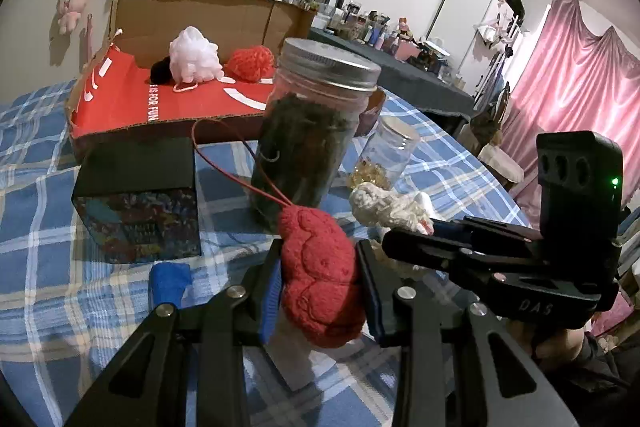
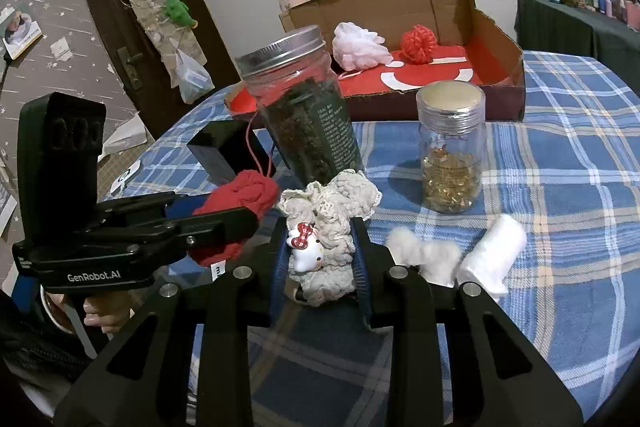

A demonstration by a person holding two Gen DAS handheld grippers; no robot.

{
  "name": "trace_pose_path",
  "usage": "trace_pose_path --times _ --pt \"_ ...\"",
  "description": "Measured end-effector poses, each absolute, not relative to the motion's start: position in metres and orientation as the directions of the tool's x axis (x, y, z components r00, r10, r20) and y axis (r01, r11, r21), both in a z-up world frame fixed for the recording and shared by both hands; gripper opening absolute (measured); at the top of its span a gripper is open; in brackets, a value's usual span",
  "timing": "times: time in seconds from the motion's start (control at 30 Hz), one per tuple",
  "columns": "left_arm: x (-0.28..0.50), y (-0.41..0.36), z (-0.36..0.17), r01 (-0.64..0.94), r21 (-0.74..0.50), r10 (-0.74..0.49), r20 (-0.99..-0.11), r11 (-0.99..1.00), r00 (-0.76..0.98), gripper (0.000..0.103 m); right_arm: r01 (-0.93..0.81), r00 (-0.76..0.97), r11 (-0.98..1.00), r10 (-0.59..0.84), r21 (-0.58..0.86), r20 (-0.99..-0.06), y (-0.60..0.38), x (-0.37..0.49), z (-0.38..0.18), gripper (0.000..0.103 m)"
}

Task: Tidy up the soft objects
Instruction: 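Lift both held items and carry them toward the cardboard box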

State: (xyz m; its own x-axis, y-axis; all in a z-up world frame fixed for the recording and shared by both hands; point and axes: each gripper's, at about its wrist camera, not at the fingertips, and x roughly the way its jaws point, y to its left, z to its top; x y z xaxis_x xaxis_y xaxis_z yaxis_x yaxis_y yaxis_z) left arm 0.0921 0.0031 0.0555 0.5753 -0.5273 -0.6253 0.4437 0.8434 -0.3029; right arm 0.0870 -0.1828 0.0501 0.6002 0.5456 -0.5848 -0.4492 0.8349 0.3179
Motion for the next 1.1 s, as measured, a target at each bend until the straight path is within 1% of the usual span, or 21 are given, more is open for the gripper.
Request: trace_pose_path --times 0.5,0.83,1.0,1.1 --pt "0.094 0.013 0.056 0.427 -0.314 -0.522 -0.632 0.848 0.573 0.037 -0.439 0.598 0.840 0.538 0.319 -0.594 -0.189 0.087 0.047 0.028" --pt "0.087 0.050 0.063 0.394 -0.361 -0.533 -0.631 0.845 0.564 0.037 -0.402 0.594 0.853 0.519 0.332 -0.614 -0.205 0.089 0.050 0.028" --pt "0.086 0.075 0.068 0.357 -0.367 -0.512 -0.638 0.859 0.574 0.037 -0.377 0.592 0.867 0.496 0.325 -0.636 -0.214 0.091 0.050 0.028" --pt "0.086 0.088 0.070 0.326 -0.342 -0.473 -0.660 0.881 0.584 0.037 -0.364 0.595 0.878 0.476 0.311 -0.647 -0.221 0.093 0.052 0.028"
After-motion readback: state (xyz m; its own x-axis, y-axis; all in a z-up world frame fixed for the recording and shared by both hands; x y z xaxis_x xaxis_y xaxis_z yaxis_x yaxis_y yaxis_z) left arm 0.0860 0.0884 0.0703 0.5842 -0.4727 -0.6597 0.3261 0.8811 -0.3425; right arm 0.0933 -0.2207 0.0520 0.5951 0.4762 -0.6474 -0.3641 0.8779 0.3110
